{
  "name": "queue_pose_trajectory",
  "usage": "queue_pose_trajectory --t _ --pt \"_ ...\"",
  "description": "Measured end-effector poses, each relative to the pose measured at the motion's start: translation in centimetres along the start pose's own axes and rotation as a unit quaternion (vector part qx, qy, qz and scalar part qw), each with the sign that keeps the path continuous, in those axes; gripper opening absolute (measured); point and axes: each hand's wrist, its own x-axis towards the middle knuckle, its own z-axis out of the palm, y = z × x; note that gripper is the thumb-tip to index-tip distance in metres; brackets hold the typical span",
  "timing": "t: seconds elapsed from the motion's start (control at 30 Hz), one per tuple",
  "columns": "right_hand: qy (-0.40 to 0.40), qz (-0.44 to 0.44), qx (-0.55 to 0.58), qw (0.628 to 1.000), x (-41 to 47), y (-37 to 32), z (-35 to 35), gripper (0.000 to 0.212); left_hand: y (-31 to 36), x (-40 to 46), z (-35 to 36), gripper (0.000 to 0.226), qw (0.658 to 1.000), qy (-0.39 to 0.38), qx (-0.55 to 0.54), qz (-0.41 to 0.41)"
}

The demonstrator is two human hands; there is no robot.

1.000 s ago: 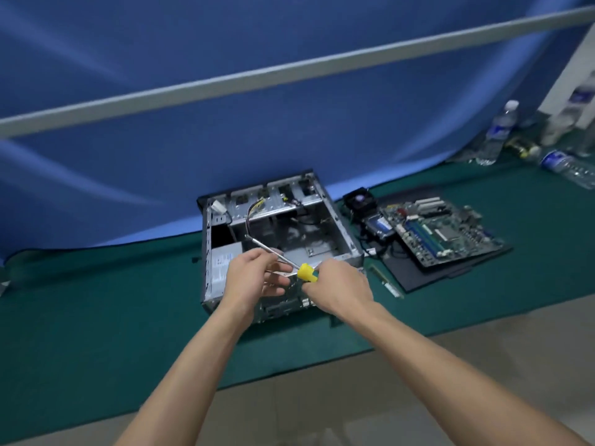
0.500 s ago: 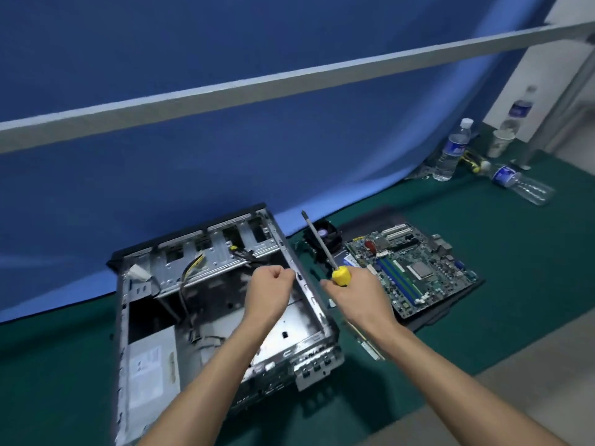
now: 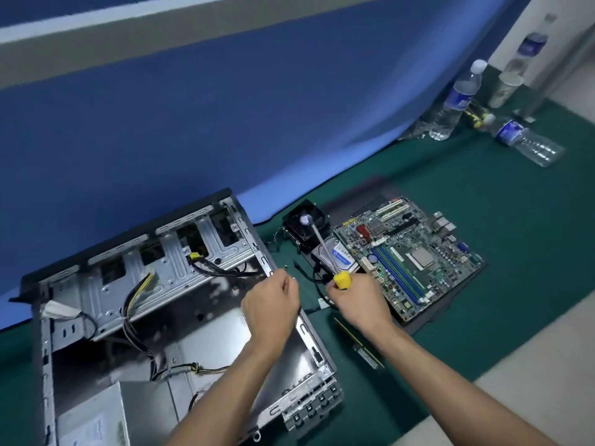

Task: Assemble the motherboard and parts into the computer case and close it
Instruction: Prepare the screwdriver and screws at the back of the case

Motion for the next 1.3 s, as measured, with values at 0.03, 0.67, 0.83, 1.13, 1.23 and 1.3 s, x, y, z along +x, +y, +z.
queue_pose_trajectory --t 0.03,0.67,0.83,1.13,1.23,1.3 --pt "-0.006 0.008 -0.002 1.000 0.5 0.0 0.6 0.024 0.2 -0.1 0.2 0.061 1.000 0.008 -0.004 0.012" --pt "-0.112 0.048 -0.083 0.989 7.8 0.9 8.9 0.011 0.0 0.4 0.8 0.051 0.993 0.027 0.114 -0.001" --pt "-0.092 0.046 -0.109 0.989 7.8 1.6 9.7 0.016 0.1 0.3 1.0 0.048 0.992 0.032 0.121 0.001" --pt "-0.070 0.047 -0.074 0.994 7.9 1.0 9.9 0.012 0.0 0.2 1.1 0.035 0.991 0.041 0.124 -0.005" --pt "-0.068 0.081 -0.052 0.993 8.1 0.9 9.6 0.015 -0.2 0.3 1.2 0.039 0.990 0.013 0.137 -0.023" --pt "-0.075 0.091 -0.016 0.993 8.0 1.0 9.2 0.017 -0.2 0.4 1.3 0.035 0.988 -0.002 0.146 -0.044"
